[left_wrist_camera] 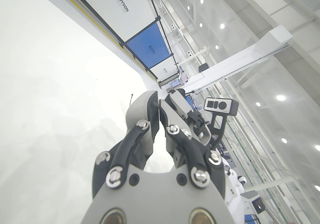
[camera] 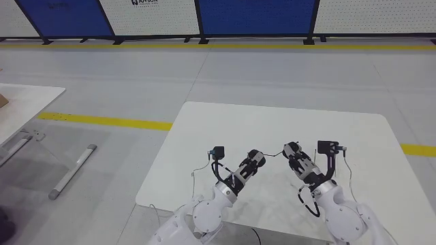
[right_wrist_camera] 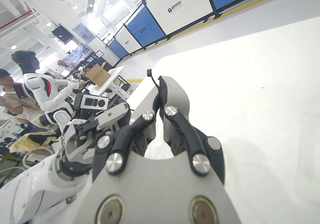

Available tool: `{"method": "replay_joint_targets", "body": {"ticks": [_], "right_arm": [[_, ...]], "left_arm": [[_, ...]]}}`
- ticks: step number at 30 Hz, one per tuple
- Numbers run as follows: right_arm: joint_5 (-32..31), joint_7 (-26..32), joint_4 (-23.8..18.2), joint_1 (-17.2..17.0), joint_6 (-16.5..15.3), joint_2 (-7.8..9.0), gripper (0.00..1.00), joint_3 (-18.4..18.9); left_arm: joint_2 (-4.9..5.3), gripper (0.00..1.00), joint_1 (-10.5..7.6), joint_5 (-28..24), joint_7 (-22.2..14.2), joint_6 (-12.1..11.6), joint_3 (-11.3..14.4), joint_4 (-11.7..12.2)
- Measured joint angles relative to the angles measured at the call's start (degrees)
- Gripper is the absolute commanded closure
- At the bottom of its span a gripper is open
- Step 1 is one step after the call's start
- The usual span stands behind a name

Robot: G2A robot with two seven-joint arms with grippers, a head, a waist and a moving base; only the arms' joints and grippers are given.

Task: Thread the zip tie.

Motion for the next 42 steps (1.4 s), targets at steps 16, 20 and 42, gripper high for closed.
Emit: {"method": "replay_joint_targets", "body": {"ticks": [16, 20, 42], "right_arm": [[2.1, 0.7, 1.8, 1.0, -0.9, -0.42, 1.0, -1.3], [2.6, 0.2, 2.1, 0.9, -0.8, -0.45, 1.0, -1.0], [3.3, 0.1, 1.8, 0.4, -1.2, -0.6, 0.68, -0.9]], "left_arm": [[0.0, 1.0, 0.0, 0.0, 0.0, 0.0, 0.0, 0.0], [0.0, 1.0, 0.0, 0.0, 0.0, 0.0, 0.0, 0.0], [-0.33, 1.0, 0.63, -2.3, -0.5, -0.9, -1.2, 0.3]]}}
